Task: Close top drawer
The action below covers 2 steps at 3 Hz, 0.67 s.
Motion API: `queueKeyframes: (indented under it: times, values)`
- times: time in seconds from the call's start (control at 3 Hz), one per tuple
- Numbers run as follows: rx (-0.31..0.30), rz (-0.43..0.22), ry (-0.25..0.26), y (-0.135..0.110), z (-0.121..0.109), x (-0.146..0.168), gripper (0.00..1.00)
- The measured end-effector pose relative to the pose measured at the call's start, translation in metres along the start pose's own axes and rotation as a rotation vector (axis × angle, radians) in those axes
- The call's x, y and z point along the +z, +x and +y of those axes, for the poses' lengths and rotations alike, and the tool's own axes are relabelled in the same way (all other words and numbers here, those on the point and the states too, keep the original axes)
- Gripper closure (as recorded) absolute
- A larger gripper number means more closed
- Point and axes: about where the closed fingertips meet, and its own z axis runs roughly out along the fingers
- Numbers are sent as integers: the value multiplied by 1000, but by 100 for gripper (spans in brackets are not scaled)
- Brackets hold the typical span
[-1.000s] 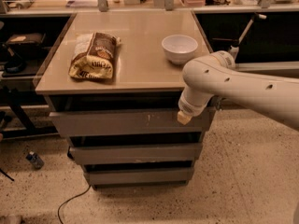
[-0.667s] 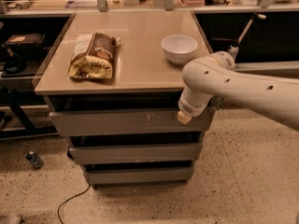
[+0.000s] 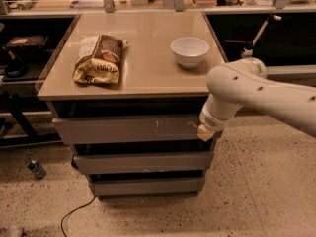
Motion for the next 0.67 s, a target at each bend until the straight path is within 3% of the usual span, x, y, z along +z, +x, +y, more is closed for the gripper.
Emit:
queueKeyframes:
  times: [0.33, 0.67]
  values:
    - [112, 57, -71, 72, 37, -34, 100]
    - [144, 70, -83, 92, 46, -46, 87]
